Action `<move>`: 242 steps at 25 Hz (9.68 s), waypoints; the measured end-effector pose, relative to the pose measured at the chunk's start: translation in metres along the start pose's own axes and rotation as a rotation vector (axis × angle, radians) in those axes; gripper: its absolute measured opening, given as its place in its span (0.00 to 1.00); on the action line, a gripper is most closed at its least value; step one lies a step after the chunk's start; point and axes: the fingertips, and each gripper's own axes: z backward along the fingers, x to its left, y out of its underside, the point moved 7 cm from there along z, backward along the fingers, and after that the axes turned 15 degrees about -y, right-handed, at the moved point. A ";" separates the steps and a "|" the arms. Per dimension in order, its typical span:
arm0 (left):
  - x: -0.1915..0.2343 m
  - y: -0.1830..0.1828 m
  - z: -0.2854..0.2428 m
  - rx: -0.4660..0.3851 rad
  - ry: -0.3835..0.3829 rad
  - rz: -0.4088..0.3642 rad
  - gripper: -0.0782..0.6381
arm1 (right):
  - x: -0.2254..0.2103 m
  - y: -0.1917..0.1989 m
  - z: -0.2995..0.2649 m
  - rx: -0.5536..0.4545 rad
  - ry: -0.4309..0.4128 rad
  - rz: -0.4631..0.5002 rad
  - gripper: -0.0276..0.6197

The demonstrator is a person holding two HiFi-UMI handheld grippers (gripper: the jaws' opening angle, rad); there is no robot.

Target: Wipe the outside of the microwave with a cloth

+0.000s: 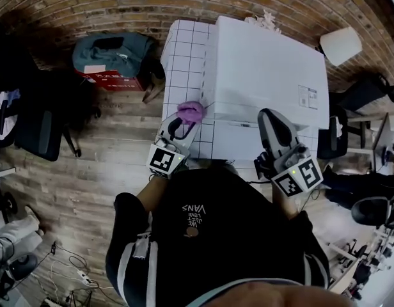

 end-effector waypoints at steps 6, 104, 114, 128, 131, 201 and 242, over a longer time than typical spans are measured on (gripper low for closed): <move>-0.006 0.010 -0.007 0.001 0.007 0.022 0.31 | 0.005 0.001 0.006 0.002 0.014 0.005 0.05; 0.121 0.015 -0.250 0.103 -0.117 0.070 0.31 | -0.043 -0.004 0.050 0.032 0.269 -0.028 0.05; 0.090 -0.033 -0.140 0.034 -0.090 0.010 0.31 | -0.046 -0.004 0.076 -0.075 0.271 -0.045 0.05; -0.035 -0.081 0.027 -0.034 -0.300 -0.068 0.31 | -0.047 0.002 0.209 -0.185 0.180 -0.063 0.05; -0.074 -0.084 0.055 -0.055 -0.370 -0.070 0.30 | -0.053 0.006 0.252 -0.195 0.173 -0.069 0.05; -0.551 0.035 -0.222 -0.303 -0.613 0.717 0.30 | -0.424 -0.032 0.412 0.037 -0.573 -0.126 0.05; -0.424 0.045 -0.447 -0.608 -0.692 1.162 0.30 | -0.581 -0.048 0.448 0.064 -0.455 -0.132 0.05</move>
